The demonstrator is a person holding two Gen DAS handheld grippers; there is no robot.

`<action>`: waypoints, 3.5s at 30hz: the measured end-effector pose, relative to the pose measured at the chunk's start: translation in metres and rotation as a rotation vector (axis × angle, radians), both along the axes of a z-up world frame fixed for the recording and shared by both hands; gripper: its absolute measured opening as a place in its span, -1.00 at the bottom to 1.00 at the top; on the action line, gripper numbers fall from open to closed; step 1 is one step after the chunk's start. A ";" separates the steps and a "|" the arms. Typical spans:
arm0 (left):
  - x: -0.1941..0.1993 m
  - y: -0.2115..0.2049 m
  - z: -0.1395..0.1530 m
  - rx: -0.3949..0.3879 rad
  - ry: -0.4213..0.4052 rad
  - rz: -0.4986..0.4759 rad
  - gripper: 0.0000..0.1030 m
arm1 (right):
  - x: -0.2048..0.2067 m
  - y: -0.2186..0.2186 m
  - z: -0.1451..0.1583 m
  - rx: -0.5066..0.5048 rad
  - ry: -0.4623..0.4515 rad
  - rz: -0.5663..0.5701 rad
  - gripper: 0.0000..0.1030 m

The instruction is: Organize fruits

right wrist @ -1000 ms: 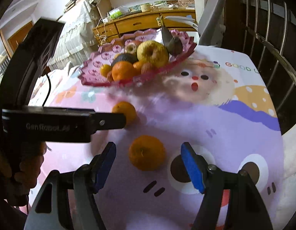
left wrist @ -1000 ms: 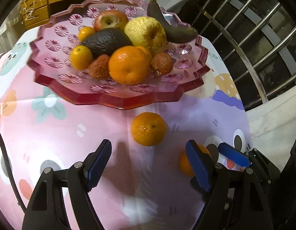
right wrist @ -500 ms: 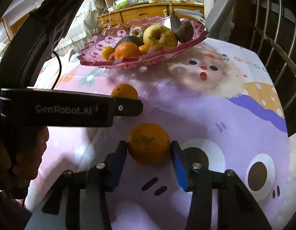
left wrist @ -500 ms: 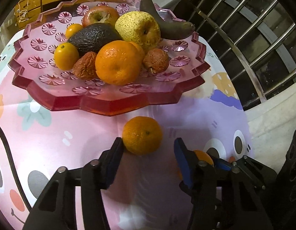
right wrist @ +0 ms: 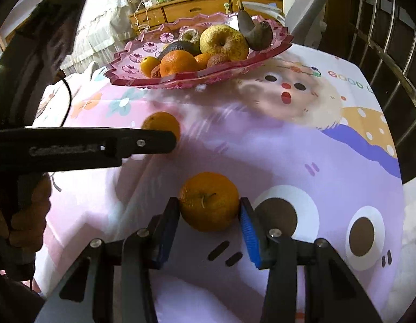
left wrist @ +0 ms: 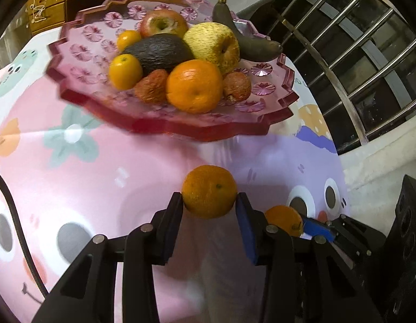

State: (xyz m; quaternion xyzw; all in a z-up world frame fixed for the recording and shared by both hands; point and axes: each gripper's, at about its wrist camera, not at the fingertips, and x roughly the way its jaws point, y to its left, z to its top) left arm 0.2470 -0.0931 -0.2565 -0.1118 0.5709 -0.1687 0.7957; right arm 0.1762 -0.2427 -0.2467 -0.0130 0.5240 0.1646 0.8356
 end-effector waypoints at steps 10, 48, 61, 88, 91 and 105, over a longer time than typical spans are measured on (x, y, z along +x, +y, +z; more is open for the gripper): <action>-0.025 0.054 0.035 0.037 0.050 -0.024 -0.25 | 0.000 0.034 0.034 0.010 0.062 -0.067 -0.12; 0.032 0.103 0.130 -0.009 -0.155 0.043 0.36 | 0.079 0.033 0.124 -0.011 -0.038 -0.301 0.23; -0.121 0.108 0.150 0.091 -0.088 0.171 0.45 | -0.065 0.018 0.105 0.044 0.090 -0.206 0.49; -0.259 0.076 0.287 0.235 -0.235 0.132 0.93 | -0.213 0.041 0.254 0.073 -0.043 -0.148 0.75; -0.269 0.073 0.287 0.261 -0.260 0.163 0.99 | -0.222 0.039 0.253 0.072 -0.063 -0.174 0.76; -0.293 0.066 0.291 0.306 -0.327 0.204 0.99 | -0.236 0.030 0.248 0.070 -0.105 -0.206 1.00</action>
